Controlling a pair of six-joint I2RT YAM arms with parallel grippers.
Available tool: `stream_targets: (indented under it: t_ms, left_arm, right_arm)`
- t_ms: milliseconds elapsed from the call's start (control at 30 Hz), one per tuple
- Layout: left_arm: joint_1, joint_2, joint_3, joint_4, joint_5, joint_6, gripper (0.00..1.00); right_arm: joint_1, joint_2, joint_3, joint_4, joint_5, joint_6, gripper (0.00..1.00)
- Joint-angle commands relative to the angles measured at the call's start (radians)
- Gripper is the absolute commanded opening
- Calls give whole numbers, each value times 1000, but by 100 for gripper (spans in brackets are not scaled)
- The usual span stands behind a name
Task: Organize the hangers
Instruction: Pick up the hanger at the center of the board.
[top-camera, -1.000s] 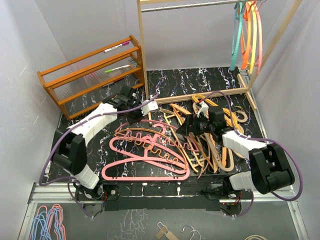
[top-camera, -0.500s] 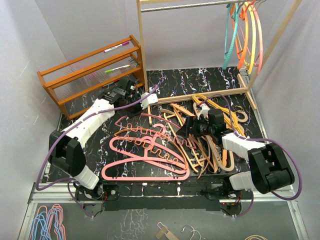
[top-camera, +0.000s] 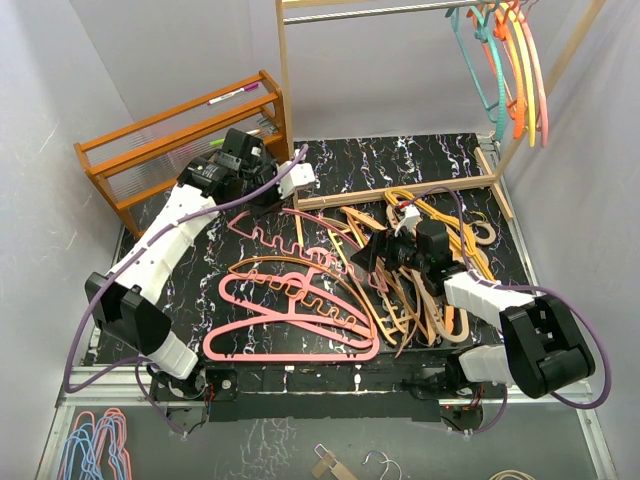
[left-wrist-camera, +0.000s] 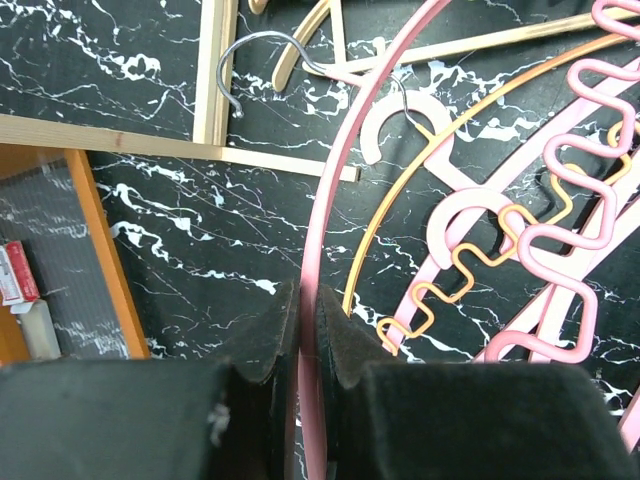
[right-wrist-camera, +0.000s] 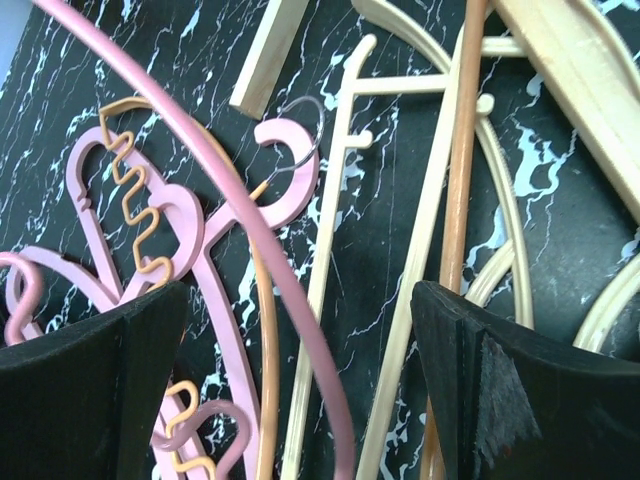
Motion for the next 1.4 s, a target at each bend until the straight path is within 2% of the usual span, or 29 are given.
stream_targets:
  t_ms: [0,233,500,633,700,800,967,1167,1367]
  left_arm:
    - [3,-55,100,-78,53,-1,0]
    - [2,-54,203,-127,54,13,0]
    - [2,-65,253,-144,40,20,0]
    - [2,-71,256,-143,30,24,0]
    - [2,-73,250,-137,24,24,0]
    - [2,-76,238,-121,14,21,0]
    - [2,-88,177,-90,-22,32,0]
    - [3,-116,76,-43,-87,59,0]
    - [11,-153,-48,2,-129,72,0]
  right_arm:
    - [10,7,30,102,50,-34,99]
    - [22,91,78,167,84,-66,99]
    - [20,201,124,243,81,-79,99]
    - [-2,231,120,319,-51,-31,98]
    - [-13,253,124,360,-148,23,86]
    - [-27,293,107,467,-271,117,60]
    - [-67,340,59,652,-397,288,10]
    - [-161,292,11,712,-449,385,8]
    - [-221,190,-17,669,-430,408,8]
